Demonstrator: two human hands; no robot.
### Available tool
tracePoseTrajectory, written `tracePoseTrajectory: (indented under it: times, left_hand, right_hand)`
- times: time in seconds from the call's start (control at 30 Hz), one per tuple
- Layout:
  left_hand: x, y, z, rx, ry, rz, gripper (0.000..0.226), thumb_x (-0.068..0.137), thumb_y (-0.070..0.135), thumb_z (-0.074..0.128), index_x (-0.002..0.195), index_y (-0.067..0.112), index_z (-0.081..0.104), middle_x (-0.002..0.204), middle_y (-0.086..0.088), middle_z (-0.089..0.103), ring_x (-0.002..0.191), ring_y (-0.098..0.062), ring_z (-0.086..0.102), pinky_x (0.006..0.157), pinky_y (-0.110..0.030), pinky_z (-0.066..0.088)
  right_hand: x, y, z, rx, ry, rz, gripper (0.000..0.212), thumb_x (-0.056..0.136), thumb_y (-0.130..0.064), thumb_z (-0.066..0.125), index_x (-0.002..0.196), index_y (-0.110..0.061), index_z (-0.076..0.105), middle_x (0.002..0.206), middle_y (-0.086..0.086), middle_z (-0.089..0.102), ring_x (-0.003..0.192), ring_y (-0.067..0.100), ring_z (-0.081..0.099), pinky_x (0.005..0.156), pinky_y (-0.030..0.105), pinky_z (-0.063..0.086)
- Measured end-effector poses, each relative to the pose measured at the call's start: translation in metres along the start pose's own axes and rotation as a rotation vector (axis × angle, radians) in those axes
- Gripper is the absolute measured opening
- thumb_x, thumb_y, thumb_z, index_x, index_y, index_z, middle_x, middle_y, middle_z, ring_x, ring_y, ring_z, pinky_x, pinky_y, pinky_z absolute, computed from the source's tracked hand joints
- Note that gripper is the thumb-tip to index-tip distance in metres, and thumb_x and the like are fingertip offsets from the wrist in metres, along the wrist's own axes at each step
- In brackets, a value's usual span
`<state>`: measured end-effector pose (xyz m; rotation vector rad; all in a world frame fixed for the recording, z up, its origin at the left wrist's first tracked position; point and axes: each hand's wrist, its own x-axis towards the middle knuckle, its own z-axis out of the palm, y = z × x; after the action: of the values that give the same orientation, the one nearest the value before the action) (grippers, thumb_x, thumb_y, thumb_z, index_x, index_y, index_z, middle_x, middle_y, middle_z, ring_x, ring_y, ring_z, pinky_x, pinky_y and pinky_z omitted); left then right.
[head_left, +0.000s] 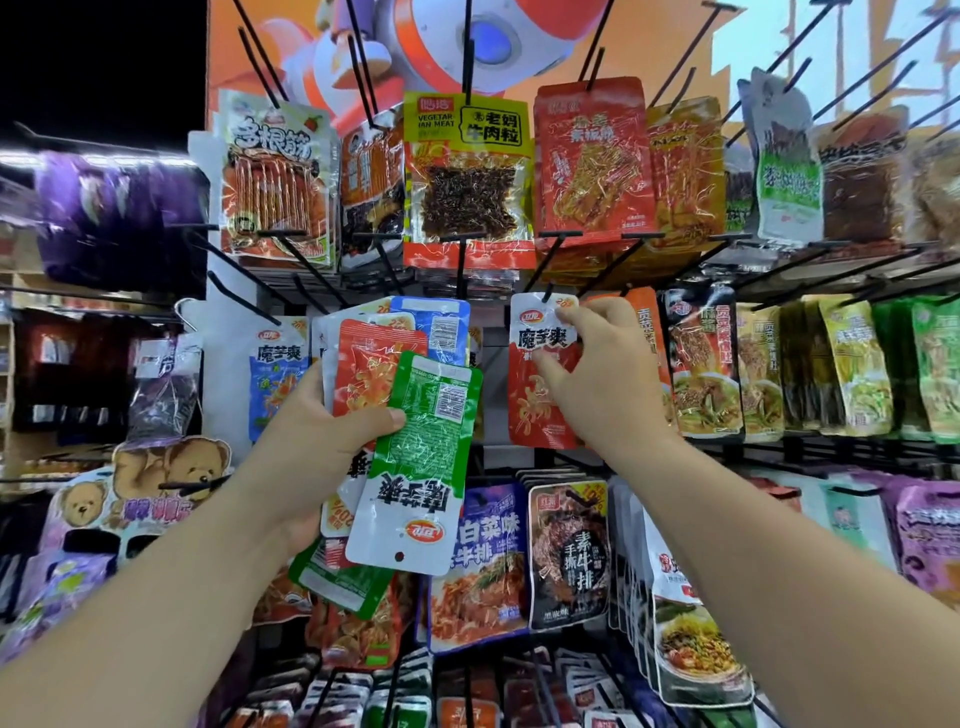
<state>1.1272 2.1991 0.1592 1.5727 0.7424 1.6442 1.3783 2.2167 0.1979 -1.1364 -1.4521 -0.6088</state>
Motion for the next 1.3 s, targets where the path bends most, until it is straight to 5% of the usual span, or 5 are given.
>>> tracePoseTrajectory:
  times: [0.23, 0.47, 0.57, 0.83, 1.3]
  left_hand:
    - [0.001, 0.007, 0.003, 0.022, -0.006, -0.016, 0.039, 0.091, 0.002, 0.074, 0.122, 0.022, 0.060, 0.089, 0.001, 0.080, 0.085, -0.026, 0.076, 0.082, -0.047, 0.060]
    - [0.011, 0.013, -0.003, 0.010, -0.012, -0.017, 0.037, 0.091, 0.001, 0.073, 0.116, 0.023, 0.059, 0.084, 0.001, 0.080, 0.078, -0.022, 0.077, 0.066, -0.037, 0.060]
    - [0.014, 0.013, -0.002, 0.022, -0.025, -0.006, 0.033, 0.091, -0.001, 0.072, 0.110, 0.023, 0.059, 0.079, 0.005, 0.079, 0.073, -0.015, 0.077, 0.056, -0.028, 0.059]
    - [0.021, 0.003, -0.005, 0.007, -0.041, -0.053, 0.032, 0.088, 0.004, 0.076, 0.112, 0.024, 0.065, 0.097, -0.005, 0.079, 0.094, -0.031, 0.074, 0.086, -0.049, 0.059]
    - [0.023, -0.005, -0.006, -0.038, -0.056, -0.013, 0.032, 0.090, 0.002, 0.074, 0.110, 0.024, 0.064, 0.086, 0.002, 0.078, 0.075, -0.016, 0.076, 0.059, -0.031, 0.061]
  right_hand:
    - [-0.013, 0.009, -0.004, -0.455, -0.034, -0.319, 0.053, 0.090, -0.051, 0.070, 0.134, -0.020, 0.067, 0.152, 0.011, 0.050, 0.145, 0.036, 0.038, 0.115, 0.053, 0.032]
    - [0.001, 0.017, -0.013, -0.866, -0.427, -0.401, 0.072, 0.100, -0.072, 0.012, 0.164, -0.038, 0.007, 0.173, 0.006, -0.011, 0.158, 0.030, -0.018, 0.117, 0.068, -0.017]
    - [0.009, 0.017, -0.010, -0.972, -0.501, -0.430, 0.076, 0.098, -0.074, 0.003, 0.164, -0.037, -0.007, 0.172, 0.005, -0.014, 0.158, 0.029, -0.018, 0.116, 0.069, -0.020]
    - [0.029, 0.013, 0.008, -1.126, -0.637, -0.491, 0.076, 0.101, -0.071, 0.008, 0.164, -0.033, -0.009, 0.173, 0.005, -0.011, 0.160, 0.028, -0.010, 0.117, 0.067, -0.020]
    - [0.038, 0.021, 0.001, -1.277, -0.678, -0.686, 0.075, 0.101, -0.069, 0.023, 0.165, -0.035, 0.005, 0.172, 0.011, 0.012, 0.159, 0.032, 0.009, 0.122, 0.067, -0.009]
